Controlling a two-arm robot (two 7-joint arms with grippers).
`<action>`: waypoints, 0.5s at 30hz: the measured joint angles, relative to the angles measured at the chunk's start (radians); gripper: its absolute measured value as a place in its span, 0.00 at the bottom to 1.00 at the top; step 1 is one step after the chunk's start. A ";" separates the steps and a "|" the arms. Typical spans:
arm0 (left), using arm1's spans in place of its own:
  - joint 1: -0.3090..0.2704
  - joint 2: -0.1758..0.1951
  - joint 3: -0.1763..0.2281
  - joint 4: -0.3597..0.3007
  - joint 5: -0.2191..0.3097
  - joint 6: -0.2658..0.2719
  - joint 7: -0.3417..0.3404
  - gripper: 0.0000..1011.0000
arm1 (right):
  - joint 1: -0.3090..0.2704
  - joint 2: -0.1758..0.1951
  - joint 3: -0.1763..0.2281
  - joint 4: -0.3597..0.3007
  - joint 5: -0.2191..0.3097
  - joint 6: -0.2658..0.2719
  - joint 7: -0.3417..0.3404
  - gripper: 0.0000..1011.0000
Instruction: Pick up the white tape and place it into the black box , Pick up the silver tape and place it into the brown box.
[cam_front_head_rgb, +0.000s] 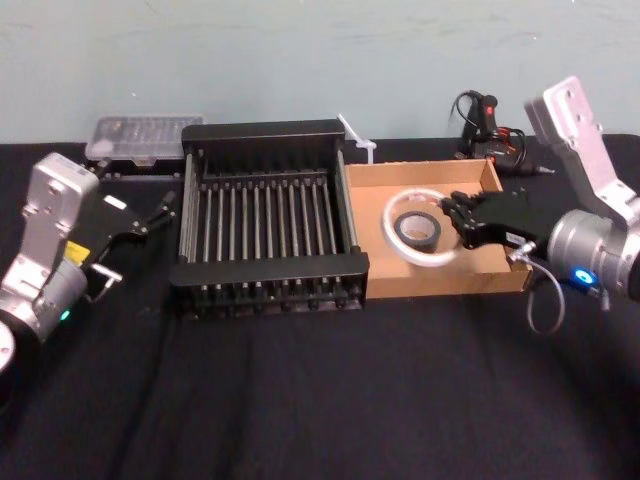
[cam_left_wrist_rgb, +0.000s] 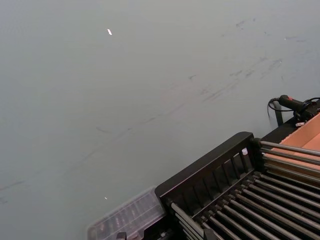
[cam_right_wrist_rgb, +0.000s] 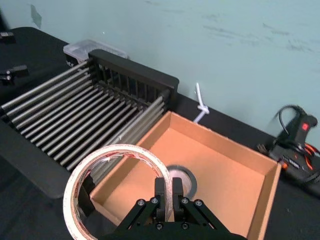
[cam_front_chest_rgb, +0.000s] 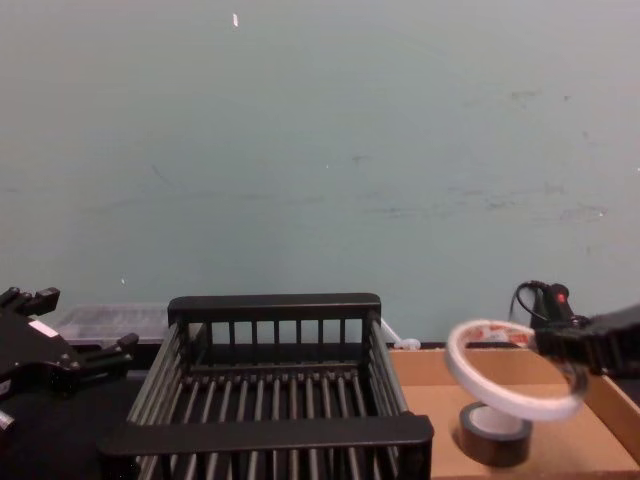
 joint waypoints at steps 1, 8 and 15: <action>0.000 0.000 0.000 0.000 0.000 0.000 0.000 0.99 | 0.013 -0.007 -0.007 0.007 -0.004 0.001 0.003 0.09; 0.000 0.000 0.000 0.000 0.000 0.000 0.000 0.99 | 0.061 -0.032 -0.033 0.032 -0.019 0.005 0.020 0.09; 0.000 0.000 0.000 0.000 0.000 0.000 0.000 0.99 | 0.099 -0.057 -0.064 0.057 -0.034 0.008 0.037 0.09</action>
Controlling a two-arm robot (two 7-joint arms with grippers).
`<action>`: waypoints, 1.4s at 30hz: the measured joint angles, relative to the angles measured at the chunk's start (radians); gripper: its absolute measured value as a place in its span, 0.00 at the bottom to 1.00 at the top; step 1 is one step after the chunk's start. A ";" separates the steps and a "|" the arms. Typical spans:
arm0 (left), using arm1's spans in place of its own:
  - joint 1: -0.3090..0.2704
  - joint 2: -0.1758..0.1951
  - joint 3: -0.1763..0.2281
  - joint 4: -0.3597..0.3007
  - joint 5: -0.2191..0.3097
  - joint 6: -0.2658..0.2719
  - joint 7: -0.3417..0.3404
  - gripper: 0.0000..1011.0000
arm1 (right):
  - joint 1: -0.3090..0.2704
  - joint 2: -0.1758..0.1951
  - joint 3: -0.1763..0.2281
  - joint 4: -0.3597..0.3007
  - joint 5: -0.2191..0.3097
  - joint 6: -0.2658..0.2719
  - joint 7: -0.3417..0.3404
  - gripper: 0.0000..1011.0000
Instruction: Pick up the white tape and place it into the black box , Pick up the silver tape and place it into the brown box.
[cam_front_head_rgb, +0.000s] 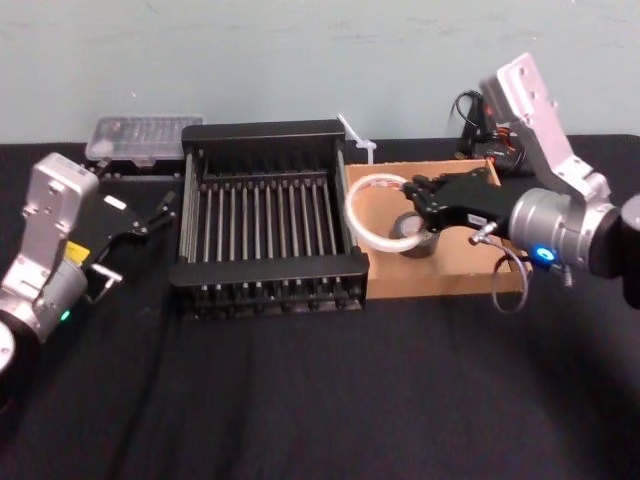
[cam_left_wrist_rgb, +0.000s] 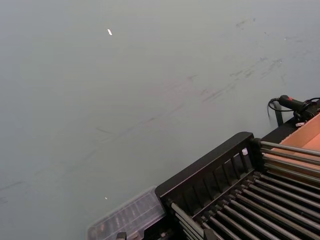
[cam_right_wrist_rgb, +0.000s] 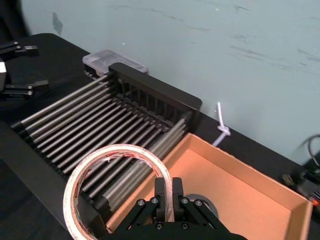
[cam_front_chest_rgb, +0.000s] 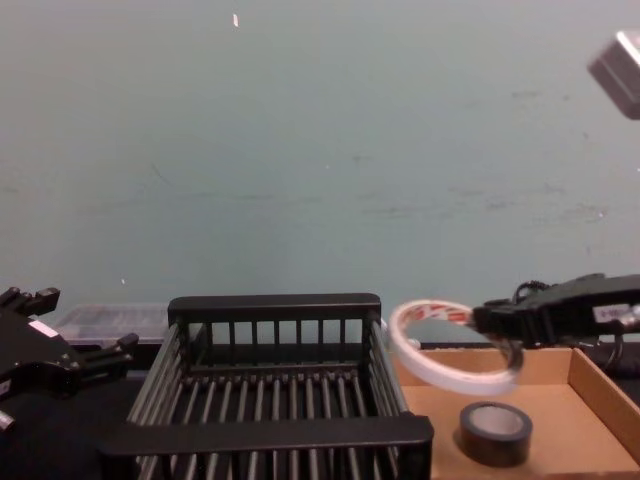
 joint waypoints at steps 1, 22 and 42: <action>0.000 0.000 0.000 0.000 0.000 0.000 0.000 0.99 | 0.008 -0.006 -0.007 0.007 -0.003 0.000 0.004 0.09; 0.000 0.000 0.000 0.000 0.000 0.000 0.000 0.99 | 0.115 -0.094 -0.095 0.129 -0.048 -0.023 0.045 0.09; 0.000 0.000 0.000 0.000 0.000 0.000 0.000 0.99 | 0.181 -0.170 -0.124 0.245 -0.090 -0.063 0.049 0.09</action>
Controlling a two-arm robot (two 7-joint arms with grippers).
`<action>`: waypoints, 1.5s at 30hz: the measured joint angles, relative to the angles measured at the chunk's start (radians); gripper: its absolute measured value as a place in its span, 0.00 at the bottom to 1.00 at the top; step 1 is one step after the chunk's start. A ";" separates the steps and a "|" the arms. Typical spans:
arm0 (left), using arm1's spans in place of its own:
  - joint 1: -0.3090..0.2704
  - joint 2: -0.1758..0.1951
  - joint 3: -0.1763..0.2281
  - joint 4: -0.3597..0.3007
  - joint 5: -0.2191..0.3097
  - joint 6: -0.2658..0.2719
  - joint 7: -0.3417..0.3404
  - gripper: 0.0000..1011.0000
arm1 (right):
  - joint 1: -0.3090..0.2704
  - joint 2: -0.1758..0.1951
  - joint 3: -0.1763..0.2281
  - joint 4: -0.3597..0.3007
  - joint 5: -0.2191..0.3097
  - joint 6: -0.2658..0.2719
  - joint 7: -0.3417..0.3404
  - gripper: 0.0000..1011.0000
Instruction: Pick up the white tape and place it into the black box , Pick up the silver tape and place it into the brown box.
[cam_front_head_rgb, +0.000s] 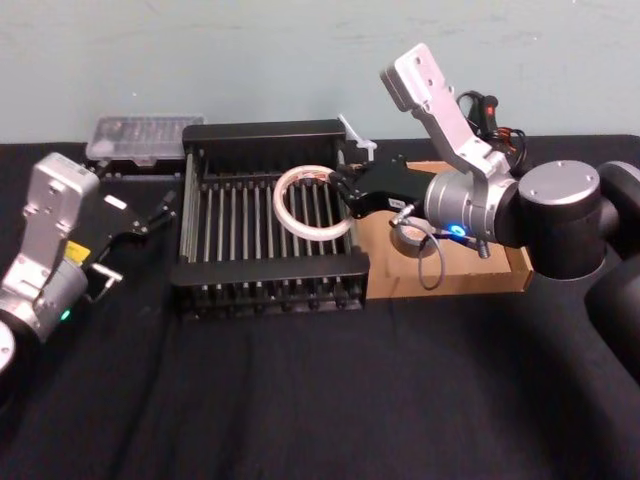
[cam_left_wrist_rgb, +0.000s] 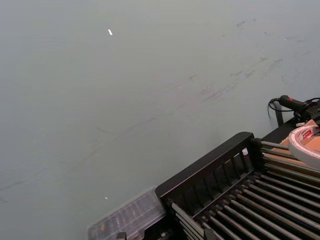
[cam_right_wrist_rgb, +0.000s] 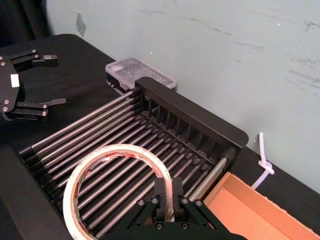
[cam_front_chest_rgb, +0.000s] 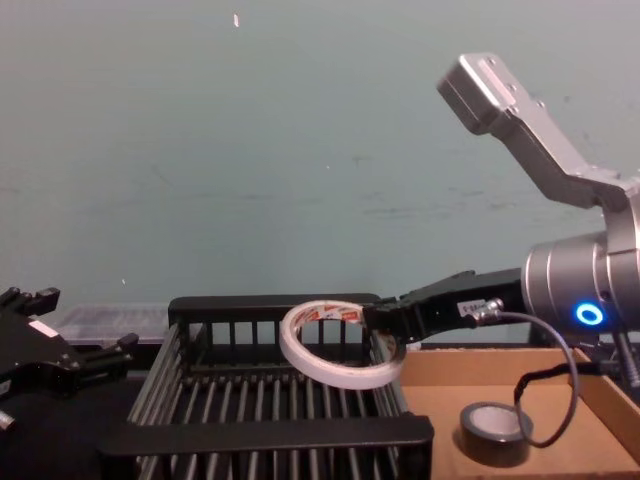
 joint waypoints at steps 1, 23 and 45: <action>0.000 0.000 0.000 0.000 0.000 0.000 0.000 0.99 | 0.000 0.000 0.000 0.000 0.000 0.000 0.000 0.09; 0.000 0.000 0.000 0.000 0.000 0.000 0.000 0.99 | -0.002 0.005 0.001 -0.007 0.003 0.006 0.000 0.45; 0.000 0.000 0.000 0.000 0.000 0.000 0.000 0.99 | -0.003 0.006 0.001 -0.009 0.005 0.007 0.000 0.99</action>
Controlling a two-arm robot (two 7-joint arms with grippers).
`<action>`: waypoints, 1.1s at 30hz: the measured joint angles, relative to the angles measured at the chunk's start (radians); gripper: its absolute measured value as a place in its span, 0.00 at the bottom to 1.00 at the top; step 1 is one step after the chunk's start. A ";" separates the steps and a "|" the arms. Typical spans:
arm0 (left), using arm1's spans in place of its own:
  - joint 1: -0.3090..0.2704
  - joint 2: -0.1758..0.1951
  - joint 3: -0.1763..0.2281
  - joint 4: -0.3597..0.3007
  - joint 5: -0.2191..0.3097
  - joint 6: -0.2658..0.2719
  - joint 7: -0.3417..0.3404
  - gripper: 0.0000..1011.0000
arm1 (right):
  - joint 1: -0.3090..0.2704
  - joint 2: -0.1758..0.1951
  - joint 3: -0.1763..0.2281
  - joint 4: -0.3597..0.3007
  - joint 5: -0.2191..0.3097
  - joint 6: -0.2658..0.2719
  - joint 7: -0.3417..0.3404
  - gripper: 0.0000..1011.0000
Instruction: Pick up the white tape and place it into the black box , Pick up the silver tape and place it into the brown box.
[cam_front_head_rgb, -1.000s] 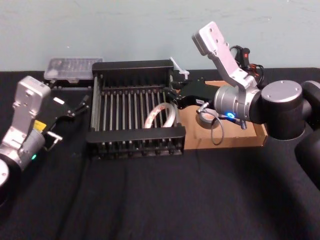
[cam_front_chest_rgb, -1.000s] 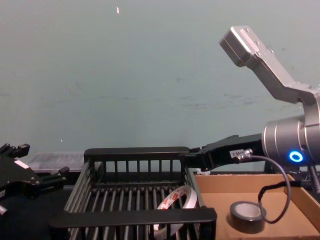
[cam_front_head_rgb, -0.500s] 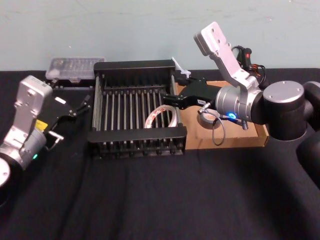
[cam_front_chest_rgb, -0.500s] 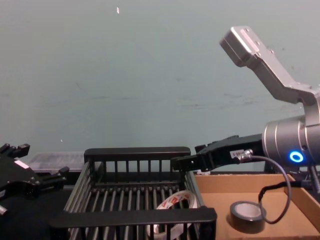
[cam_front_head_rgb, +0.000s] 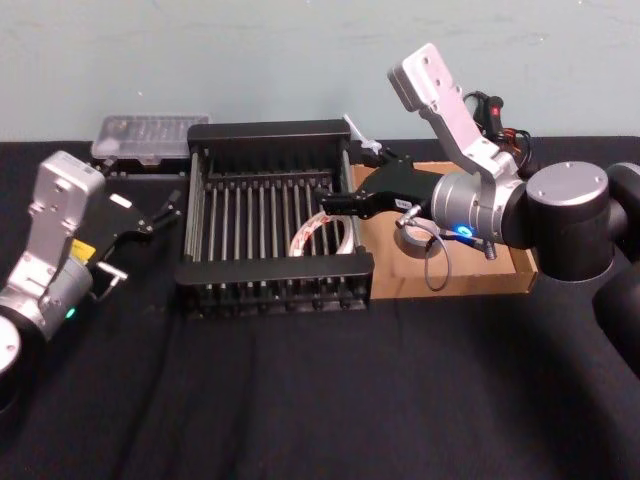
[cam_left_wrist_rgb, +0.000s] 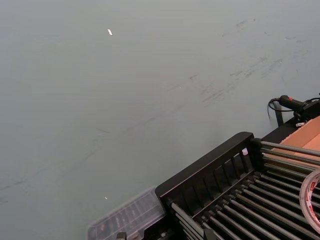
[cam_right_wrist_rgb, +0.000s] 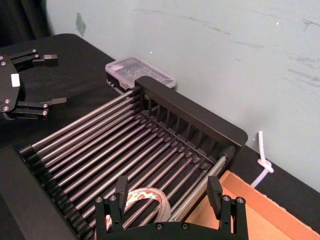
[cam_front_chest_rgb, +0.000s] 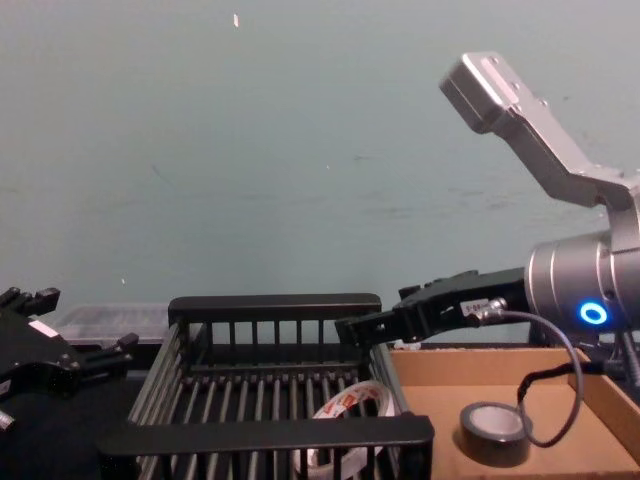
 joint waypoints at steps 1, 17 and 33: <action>0.000 0.000 0.000 0.000 0.000 0.000 0.000 0.99 | -0.004 -0.001 0.004 -0.003 -0.001 -0.001 -0.005 0.99; 0.000 0.000 0.000 0.000 0.000 0.000 0.000 0.99 | -0.187 0.058 0.131 -0.192 -0.046 -0.129 -0.135 0.99; 0.000 0.000 0.000 0.000 0.000 0.000 0.000 0.99 | -0.438 0.146 0.226 -0.346 -0.122 -0.243 -0.210 0.99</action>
